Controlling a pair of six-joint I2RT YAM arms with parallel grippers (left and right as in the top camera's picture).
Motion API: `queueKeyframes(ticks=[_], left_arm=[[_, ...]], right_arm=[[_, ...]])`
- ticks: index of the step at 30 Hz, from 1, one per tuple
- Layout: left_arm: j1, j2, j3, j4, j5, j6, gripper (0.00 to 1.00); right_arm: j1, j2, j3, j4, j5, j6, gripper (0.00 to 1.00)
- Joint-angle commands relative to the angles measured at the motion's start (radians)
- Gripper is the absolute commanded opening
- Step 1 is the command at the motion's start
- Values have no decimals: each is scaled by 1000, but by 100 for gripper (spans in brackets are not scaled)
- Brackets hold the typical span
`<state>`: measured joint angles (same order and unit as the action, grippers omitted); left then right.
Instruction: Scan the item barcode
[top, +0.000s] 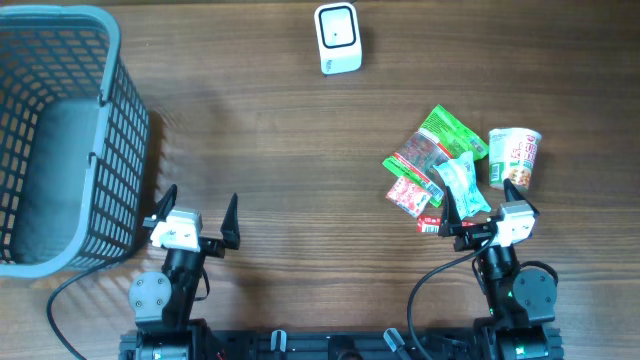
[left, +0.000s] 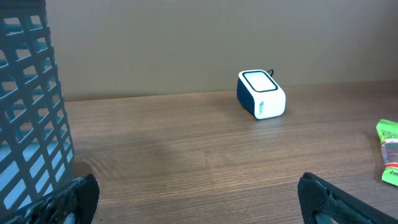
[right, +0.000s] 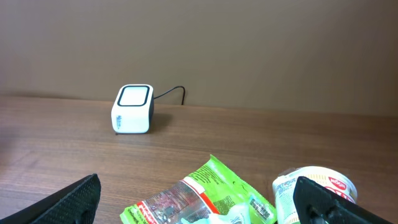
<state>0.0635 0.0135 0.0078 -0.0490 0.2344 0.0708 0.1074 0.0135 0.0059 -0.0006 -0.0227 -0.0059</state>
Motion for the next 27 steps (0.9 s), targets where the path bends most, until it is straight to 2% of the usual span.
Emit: queueKeyframes(ticks=[1, 27], left_arm=[[-7, -9, -2, -5, 23, 19, 100], [-7, -9, -2, -5, 23, 20, 100]], right_arm=[[-5, -9, -1, 3, -13, -13, 100], [-5, -9, -1, 3, -13, -13, 100]])
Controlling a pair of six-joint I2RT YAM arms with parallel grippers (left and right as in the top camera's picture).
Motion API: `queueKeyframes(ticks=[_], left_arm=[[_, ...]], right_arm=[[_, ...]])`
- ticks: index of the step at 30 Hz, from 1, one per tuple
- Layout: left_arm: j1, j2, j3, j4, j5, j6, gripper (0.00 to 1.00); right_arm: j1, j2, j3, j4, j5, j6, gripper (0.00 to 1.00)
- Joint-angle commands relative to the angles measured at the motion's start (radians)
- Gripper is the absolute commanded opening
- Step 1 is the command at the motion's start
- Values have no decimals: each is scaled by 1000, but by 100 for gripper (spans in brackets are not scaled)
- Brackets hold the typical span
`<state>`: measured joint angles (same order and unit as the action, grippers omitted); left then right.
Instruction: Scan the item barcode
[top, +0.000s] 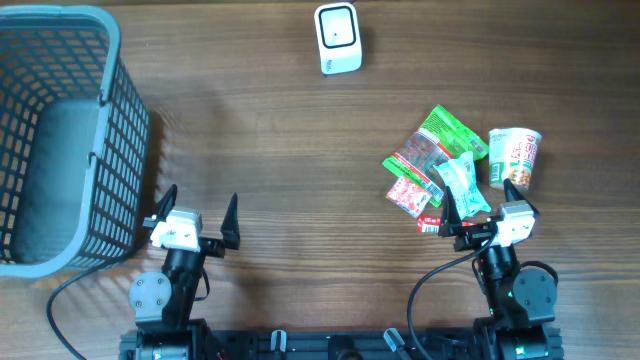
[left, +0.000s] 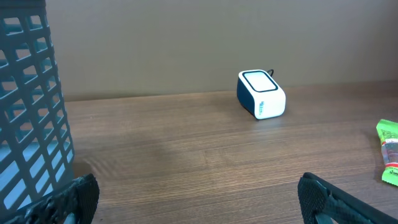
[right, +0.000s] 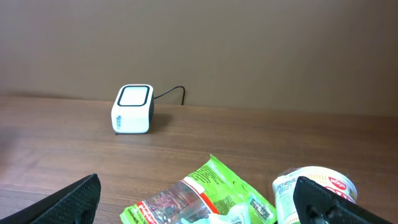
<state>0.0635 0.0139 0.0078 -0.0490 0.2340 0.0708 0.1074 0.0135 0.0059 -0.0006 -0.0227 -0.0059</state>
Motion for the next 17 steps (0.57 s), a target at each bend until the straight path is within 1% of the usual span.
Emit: queueKeyframes(ticks=[1, 12, 13, 14, 17], left_arm=[[-7, -9, -2, -5, 23, 19, 100], [-7, -9, -2, -5, 23, 20, 100], [-7, -9, -2, -5, 23, 19, 100], [-7, -9, -2, -5, 23, 20, 100], [-7, -9, -2, -5, 23, 19, 100]], right_arm=[[-5, -9, -1, 3, -13, -13, 100], [-5, -9, -1, 3, -13, -13, 100], [-5, -9, -1, 3, -13, -13, 97], [-5, -9, -1, 3, -13, -13, 100], [-5, -9, -1, 3, -13, -13, 100]])
